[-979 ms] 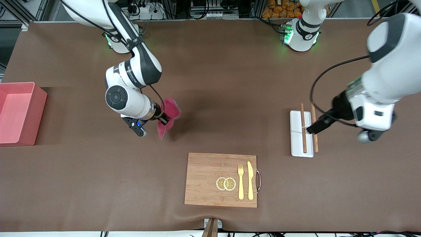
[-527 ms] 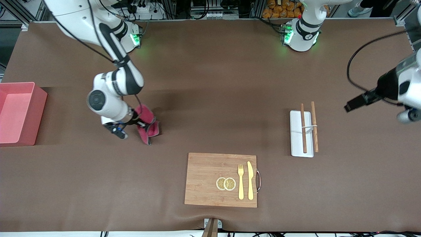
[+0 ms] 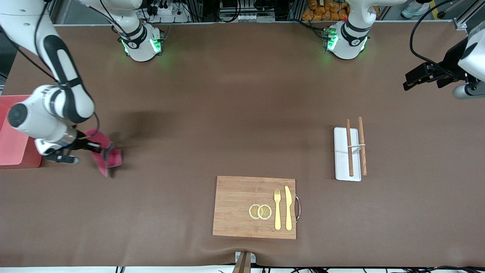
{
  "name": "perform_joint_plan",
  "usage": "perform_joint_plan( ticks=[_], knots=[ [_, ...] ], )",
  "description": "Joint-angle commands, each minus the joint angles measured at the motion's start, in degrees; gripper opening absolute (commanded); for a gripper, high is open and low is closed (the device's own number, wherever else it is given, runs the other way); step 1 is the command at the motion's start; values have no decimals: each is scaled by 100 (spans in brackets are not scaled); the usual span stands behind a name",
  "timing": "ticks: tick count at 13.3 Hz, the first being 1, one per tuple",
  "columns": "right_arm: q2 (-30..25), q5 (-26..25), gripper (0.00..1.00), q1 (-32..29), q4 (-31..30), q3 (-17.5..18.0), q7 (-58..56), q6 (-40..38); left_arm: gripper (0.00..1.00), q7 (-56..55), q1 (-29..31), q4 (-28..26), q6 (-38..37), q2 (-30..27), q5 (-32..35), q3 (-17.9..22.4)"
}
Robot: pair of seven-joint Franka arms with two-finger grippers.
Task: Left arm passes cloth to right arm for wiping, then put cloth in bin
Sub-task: 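Lower the cloth with the right gripper while the left gripper withdraws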
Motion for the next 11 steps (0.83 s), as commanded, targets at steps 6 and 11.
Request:
perform_joint_plan(
  ticks=[6, 11],
  knots=[
    [294, -1187, 0, -554, 533, 156, -788, -55, 100, 598, -74, -37, 301, -85, 370, -132],
    [173, -767, 0, 122, -108, 392, 1189, -99, 100, 510, -57, -55, 398, -42, 379, -335]
  ],
)
